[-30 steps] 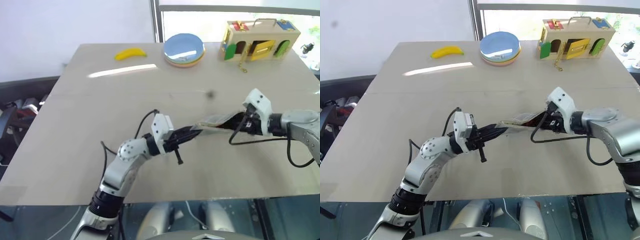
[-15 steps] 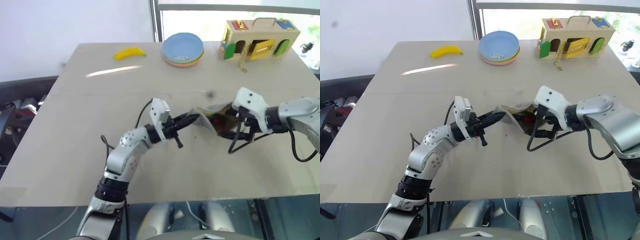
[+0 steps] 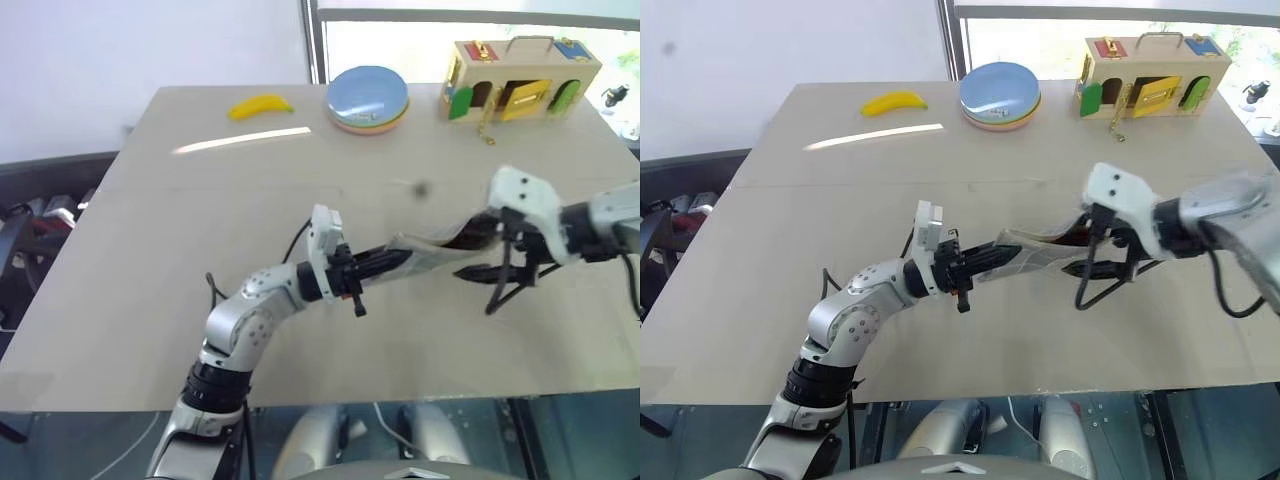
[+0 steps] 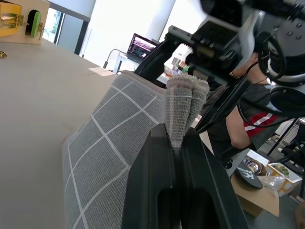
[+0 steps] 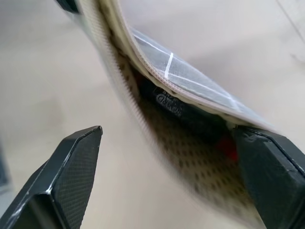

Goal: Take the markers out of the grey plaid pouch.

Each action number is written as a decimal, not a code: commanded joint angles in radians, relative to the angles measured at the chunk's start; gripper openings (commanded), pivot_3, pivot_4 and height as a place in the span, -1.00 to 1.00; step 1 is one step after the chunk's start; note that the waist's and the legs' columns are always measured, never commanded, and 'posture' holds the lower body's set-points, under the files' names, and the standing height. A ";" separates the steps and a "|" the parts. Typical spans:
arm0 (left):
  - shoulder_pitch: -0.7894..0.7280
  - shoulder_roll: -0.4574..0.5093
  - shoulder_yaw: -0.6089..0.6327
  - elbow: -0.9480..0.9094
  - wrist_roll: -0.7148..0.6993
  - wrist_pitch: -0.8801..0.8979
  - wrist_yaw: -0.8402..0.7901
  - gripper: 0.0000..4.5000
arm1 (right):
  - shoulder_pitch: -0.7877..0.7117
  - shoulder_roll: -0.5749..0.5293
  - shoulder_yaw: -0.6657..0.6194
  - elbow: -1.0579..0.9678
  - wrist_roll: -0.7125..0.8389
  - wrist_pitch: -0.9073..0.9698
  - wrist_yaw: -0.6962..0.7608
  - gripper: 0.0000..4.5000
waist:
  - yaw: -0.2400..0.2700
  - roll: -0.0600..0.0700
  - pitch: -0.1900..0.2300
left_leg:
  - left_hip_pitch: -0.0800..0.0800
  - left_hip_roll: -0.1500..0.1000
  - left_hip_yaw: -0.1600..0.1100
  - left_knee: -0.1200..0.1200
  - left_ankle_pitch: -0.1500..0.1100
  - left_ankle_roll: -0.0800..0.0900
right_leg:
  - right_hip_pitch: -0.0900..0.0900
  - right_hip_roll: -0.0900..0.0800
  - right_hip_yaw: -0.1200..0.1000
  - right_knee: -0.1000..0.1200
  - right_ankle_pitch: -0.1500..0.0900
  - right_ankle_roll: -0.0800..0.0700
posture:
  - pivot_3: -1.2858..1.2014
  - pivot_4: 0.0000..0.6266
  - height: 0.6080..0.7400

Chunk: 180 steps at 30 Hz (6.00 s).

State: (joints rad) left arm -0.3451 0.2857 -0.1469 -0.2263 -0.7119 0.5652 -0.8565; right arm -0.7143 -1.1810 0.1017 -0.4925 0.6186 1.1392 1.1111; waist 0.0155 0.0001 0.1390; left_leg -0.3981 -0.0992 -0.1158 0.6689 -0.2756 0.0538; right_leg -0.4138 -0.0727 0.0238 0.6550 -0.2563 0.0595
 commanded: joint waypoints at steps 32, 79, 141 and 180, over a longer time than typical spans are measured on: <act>0.069 -0.080 0.048 0.034 -0.117 0.088 -0.038 -1.00 | 0.126 -0.017 -0.038 0.061 0.036 -0.109 0.031 -0.95 | 0.000 0.000 0.000 | 0.000 0.000 0.001 0.000 0.000 0.000 | 0.000 0.000 0.001 0.001 0.000 0.000 | 0.03 -0.52 1.00; 0.192 0.000 -0.025 0.216 0.399 -0.589 -0.009 -1.00 | 0.037 0.289 0.428 0.096 -0.509 -0.327 0.084 0.98 | -0.005 -0.001 -0.001 | 0.003 0.000 0.001 0.001 0.000 -0.001 | 0.000 0.001 0.001 0.003 0.000 0.000 | 0.03 -0.52 1.00; 0.268 0.038 0.109 0.161 0.220 -0.897 -0.337 -1.00 | 0.029 0.445 0.638 0.181 -0.779 -0.471 -0.010 0.60 | -0.006 0.003 -0.004 | 0.012 0.000 -0.002 -0.004 0.000 -0.001 | 0.008 0.001 -0.002 -0.002 0.000 -0.001 | 0.03 -0.52 1.00; 0.274 0.104 0.131 0.176 0.209 -0.939 -0.357 -1.00 | 0.036 0.483 0.292 -0.047 -0.570 -0.282 -0.146 -0.49 | -0.004 0.002 -0.003 | 0.002 0.000 -0.003 -0.003 0.000 -0.001 | 0.000 0.000 -0.003 -0.002 0.000 -0.001 | 0.03 -0.52 1.00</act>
State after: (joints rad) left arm -0.0745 0.3864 -0.0118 -0.0292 -0.4957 -0.3562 -1.2061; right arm -0.6475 -0.6841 0.4190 -0.5315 0.0841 0.9084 1.0042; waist 0.0117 0.0025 0.1360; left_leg -0.3965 -0.0994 -0.1192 0.6662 -0.2754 0.0525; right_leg -0.4136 -0.0723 0.0210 0.6528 -0.2563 0.0588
